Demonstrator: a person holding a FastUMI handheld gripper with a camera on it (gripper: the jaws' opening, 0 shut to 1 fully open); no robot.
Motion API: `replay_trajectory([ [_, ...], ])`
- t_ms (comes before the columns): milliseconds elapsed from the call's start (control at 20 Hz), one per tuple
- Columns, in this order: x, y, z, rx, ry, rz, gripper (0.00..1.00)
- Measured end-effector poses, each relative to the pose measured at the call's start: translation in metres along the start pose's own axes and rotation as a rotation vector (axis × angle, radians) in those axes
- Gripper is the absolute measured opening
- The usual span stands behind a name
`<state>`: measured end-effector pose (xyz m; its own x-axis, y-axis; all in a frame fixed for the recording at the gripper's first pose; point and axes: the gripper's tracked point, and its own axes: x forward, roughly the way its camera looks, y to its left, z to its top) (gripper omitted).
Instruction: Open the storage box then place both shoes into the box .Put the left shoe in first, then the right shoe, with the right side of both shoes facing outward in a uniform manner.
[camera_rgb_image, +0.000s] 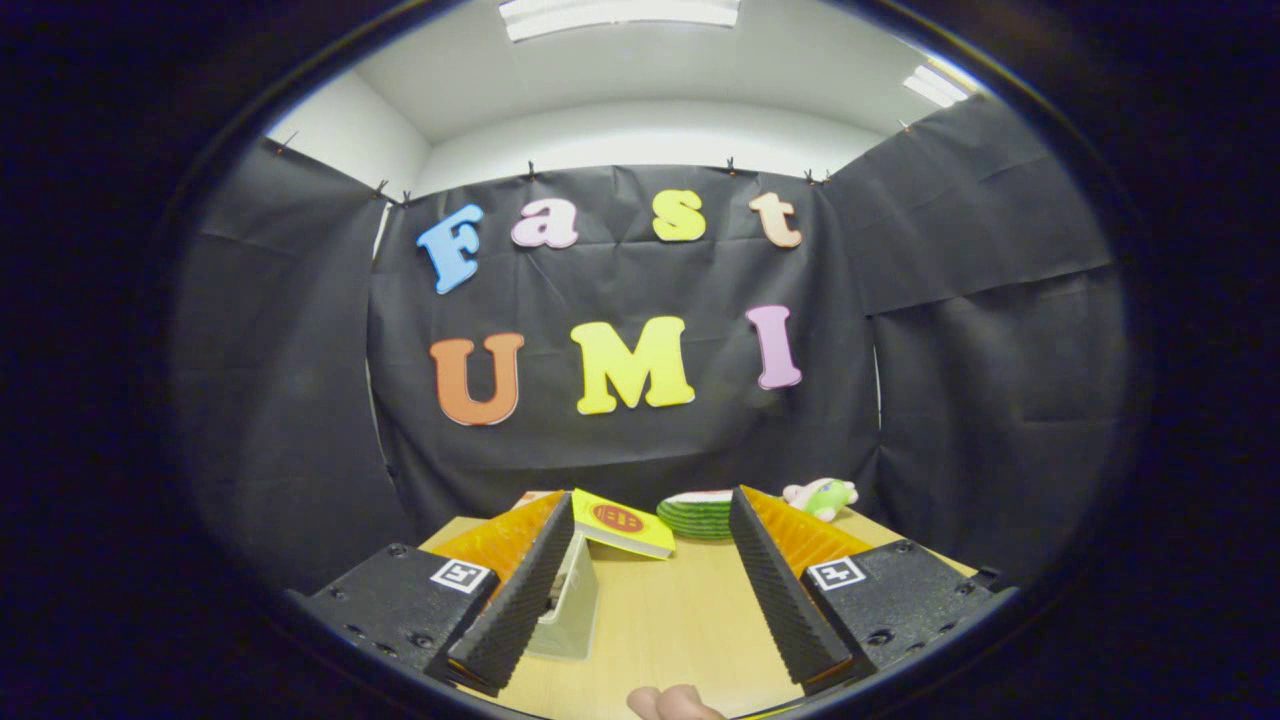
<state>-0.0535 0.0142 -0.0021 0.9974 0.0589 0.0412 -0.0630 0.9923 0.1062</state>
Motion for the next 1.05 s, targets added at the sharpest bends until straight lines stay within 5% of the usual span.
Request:
replay_trajectory([
  [750, -0.028, 0.024, -0.014, -0.049, -0.037, 0.107, 1.00],
  [1050, -0.027, 0.005, -0.011, -0.065, -0.046, 0.078, 1.00],
])
